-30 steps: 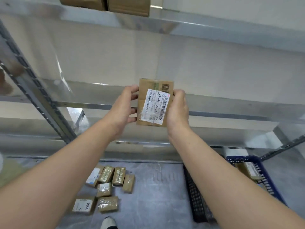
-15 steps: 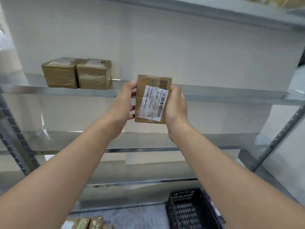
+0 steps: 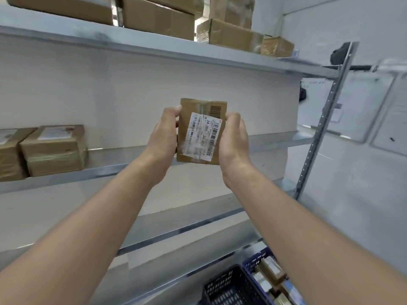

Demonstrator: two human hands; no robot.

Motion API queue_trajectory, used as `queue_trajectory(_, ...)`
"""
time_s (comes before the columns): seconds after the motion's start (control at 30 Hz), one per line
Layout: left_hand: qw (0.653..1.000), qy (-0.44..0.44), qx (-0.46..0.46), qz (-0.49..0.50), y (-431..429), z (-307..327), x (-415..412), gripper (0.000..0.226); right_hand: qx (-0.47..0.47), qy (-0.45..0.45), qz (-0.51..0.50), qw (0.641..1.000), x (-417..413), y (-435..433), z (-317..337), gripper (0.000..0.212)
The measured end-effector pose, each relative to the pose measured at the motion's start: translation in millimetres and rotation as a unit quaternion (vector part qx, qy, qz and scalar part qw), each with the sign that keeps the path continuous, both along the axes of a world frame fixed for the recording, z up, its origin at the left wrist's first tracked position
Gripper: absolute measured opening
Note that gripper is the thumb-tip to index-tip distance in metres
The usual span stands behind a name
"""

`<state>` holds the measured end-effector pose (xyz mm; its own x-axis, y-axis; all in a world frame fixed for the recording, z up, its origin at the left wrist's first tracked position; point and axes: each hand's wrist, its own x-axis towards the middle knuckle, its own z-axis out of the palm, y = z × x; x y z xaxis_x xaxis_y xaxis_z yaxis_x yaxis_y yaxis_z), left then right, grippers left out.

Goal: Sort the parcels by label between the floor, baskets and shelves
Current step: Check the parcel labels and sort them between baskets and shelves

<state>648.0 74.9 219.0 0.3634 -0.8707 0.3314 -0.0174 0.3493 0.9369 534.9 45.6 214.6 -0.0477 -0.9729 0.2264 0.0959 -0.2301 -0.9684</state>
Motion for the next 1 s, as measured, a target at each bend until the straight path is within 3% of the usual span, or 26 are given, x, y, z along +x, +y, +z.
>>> queue_trajectory(0.27,0.994,-0.017,0.001,-0.108,-39,10,-40,0.047,-0.006,0.009,-0.099,0.995,-47,-23,0,0.045)
queue_trajectory(0.43,0.99,-0.02,0.012,-0.14,-58,4,-92,0.042,0.003,0.009,-0.14,0.99,-96,-36,-5,0.052)
queue_trajectory(0.53,0.989,-0.014,0.025,-0.145,-70,-3,-131,0.041,0.006,0.026,-0.155,0.988,-137,-48,-13,0.045)
queue_trajectory(0.8,0.991,-0.01,0.06,-0.122,-103,-26,-253,0.047,0.011,0.041,-0.127,0.991,-255,-89,-35,0.068)
queue_trajectory(1.0,0.992,-0.012,0.096,-0.081,-132,-47,-313,0.048,0.041,0.056,-0.092,0.993,-316,-136,-65,0.065)
